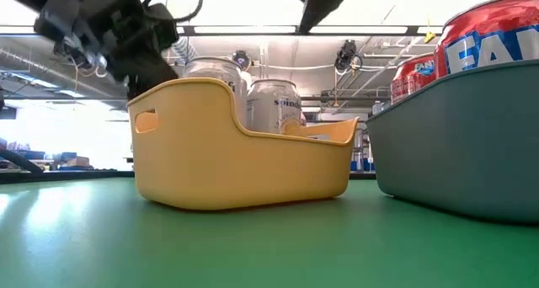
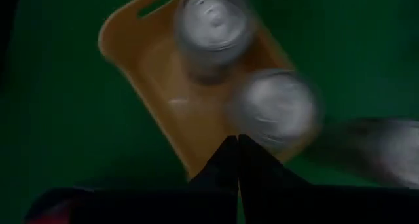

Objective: Sort soda cans
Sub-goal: Put the blue soda can into the yellow bin

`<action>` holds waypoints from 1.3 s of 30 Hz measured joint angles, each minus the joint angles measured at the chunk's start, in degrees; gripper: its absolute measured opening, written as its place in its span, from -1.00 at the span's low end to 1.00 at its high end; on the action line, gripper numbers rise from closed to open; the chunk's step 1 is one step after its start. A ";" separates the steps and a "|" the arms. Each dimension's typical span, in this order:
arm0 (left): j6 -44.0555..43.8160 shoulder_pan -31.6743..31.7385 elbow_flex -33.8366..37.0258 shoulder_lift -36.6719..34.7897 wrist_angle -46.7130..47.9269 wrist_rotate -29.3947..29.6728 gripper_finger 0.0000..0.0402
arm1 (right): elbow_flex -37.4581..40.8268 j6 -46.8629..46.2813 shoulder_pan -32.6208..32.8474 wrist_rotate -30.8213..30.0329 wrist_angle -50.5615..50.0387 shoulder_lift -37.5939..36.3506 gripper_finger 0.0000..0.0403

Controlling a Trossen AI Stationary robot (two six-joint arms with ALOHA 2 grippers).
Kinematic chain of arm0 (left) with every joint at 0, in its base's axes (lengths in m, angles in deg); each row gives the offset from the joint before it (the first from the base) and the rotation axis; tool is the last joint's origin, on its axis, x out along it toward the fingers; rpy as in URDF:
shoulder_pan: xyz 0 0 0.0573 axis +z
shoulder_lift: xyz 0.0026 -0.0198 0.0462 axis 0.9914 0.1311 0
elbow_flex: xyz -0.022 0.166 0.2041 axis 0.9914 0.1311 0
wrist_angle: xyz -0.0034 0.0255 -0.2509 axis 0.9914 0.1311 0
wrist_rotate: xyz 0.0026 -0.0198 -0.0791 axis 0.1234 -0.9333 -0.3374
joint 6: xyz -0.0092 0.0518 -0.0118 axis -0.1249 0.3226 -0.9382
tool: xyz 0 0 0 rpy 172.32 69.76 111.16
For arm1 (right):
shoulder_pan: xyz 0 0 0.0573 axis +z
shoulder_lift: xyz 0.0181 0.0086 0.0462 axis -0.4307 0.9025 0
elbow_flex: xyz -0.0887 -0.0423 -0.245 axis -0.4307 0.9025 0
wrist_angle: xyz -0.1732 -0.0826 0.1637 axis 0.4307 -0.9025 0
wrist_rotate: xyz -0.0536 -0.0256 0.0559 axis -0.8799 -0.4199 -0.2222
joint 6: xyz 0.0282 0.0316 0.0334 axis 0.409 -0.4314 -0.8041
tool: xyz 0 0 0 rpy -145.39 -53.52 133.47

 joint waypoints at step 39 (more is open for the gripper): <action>29.92 57.84 -53.03 22.44 71.10 5.43 0.10 | 29.44 17.49 -20.64 11.26 24.94 -17.71 -1.00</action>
